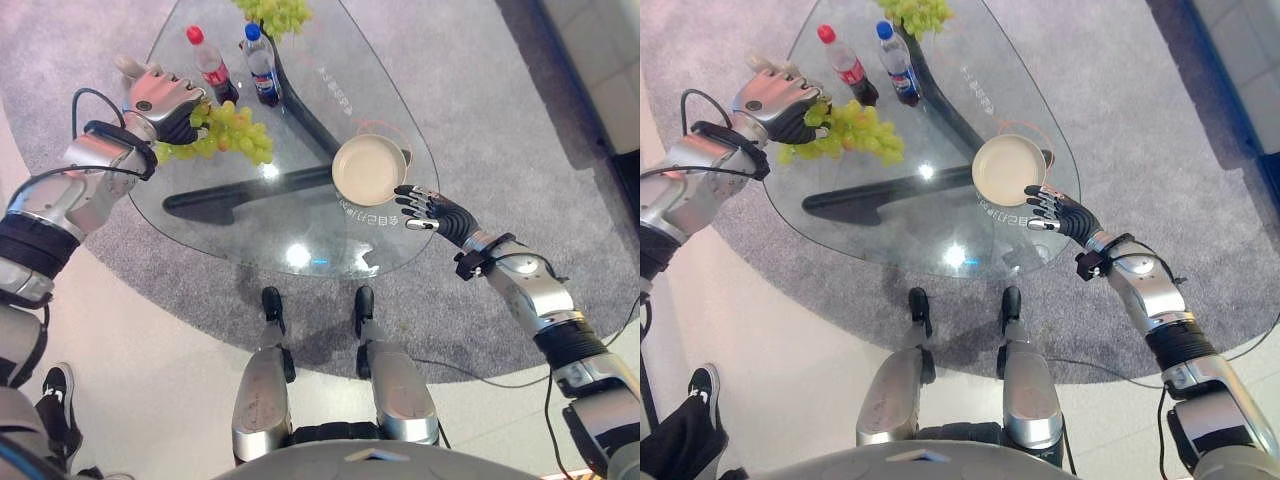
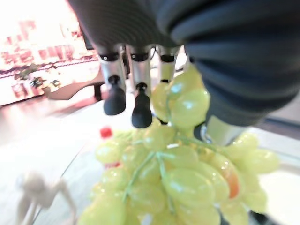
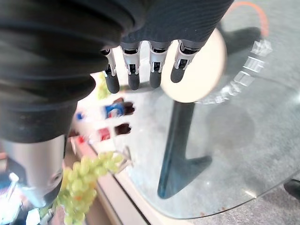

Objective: Pick up fruits into the plate

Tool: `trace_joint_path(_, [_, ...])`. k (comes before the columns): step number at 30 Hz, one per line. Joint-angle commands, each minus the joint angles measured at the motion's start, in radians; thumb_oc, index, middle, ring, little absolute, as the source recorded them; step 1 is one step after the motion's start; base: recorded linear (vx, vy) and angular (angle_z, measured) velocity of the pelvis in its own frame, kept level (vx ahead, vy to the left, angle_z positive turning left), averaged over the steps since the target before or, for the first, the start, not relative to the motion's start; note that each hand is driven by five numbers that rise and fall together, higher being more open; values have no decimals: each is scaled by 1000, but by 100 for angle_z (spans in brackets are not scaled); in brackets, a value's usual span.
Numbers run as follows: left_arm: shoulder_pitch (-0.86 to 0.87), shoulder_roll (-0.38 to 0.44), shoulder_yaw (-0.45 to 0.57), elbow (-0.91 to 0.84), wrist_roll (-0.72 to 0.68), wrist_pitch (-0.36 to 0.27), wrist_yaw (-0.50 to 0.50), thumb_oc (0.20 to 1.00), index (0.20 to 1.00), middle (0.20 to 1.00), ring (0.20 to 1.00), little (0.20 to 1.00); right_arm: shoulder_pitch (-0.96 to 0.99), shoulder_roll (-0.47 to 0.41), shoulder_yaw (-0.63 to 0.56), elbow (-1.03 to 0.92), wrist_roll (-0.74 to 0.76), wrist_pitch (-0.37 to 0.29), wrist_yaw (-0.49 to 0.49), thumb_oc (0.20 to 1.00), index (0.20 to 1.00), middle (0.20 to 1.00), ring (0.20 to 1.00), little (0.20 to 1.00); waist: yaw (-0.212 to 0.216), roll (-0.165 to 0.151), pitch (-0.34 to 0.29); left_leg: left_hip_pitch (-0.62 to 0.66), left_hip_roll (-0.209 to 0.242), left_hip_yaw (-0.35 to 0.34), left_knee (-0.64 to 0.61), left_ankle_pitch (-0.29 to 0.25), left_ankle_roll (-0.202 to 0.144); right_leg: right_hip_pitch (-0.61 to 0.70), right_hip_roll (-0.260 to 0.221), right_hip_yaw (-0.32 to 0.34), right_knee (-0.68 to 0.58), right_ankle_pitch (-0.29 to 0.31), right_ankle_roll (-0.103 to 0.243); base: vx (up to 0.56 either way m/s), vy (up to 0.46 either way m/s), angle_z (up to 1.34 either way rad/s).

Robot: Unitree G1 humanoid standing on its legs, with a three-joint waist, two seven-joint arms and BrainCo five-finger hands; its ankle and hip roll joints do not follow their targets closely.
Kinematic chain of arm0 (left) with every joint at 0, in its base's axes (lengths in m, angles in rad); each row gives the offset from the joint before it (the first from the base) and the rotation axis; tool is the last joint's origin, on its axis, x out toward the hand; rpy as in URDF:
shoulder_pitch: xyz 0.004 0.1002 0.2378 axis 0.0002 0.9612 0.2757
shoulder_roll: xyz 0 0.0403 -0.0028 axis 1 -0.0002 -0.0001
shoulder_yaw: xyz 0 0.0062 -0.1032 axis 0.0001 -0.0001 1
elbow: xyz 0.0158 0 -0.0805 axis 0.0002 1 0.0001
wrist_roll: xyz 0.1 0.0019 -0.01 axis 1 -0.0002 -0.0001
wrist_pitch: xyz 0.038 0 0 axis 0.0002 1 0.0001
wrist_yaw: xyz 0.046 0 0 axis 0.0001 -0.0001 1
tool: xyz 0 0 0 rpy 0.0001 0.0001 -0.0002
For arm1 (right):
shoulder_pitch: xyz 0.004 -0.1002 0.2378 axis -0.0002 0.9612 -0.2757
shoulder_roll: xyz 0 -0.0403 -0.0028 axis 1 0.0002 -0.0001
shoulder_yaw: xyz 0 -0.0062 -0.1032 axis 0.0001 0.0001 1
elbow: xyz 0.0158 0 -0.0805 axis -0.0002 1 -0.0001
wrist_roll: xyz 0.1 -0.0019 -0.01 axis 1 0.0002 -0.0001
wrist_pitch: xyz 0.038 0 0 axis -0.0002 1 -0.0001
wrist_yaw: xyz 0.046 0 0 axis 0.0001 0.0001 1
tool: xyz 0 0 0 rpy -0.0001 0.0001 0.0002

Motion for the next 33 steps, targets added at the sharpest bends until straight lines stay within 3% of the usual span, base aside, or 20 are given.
trace_joint_path(1, [97, -13, 68, -52, 65, -55, -40, 200, 200, 200, 200, 200, 72, 11, 40, -48, 39, 80, 127, 1000, 1000, 1000, 1000, 1000, 9, -22, -241, 60, -51, 53, 2, -110, 1, -1, -26, 3, 46, -33, 30, 129, 40, -5])
trace_joint_path(6, [119, -10, 69, -160, 56, -120, -112, 200, 200, 200, 200, 200, 84, 32, 81, -91, 74, 213, 239, 1000, 1000, 1000, 1000, 1000, 23, -18, -319, 113, -58, 48, 2, -124, 7, 67, -33, -9, 24, -40, 30, 150, 40, -2])
trace_joint_path(14, [197, -40, 104, -276, 43, -209, -182, 200, 200, 200, 200, 200, 125, 71, 146, -128, 40, 300, 282, 1000, 1000, 1000, 1000, 1000, 41, -6, -373, 167, -66, 34, 2, -142, 13, 141, -38, -27, 0, -50, 31, 92, 37, 3])
trace_joint_path(21, [211, -74, 92, -378, 7, -290, -239, 200, 200, 200, 200, 200, 134, 101, 206, -136, 32, 331, 263, 1000, 1000, 1000, 1000, 1000, 57, 3, -389, 191, -72, 22, 2, -154, 18, 178, -51, -52, -9, -58, 37, 36, 35, 10])
trace_joint_path(33, [246, -78, 108, -515, -59, -311, -308, 200, 200, 200, 200, 200, 198, 69, 199, -156, 44, 310, 248, 1000, 1000, 1000, 1000, 1000, 65, 7, -393, 220, -79, 13, 2, -166, 22, 213, -60, -76, -15, -62, 45, 24, 16, 6])
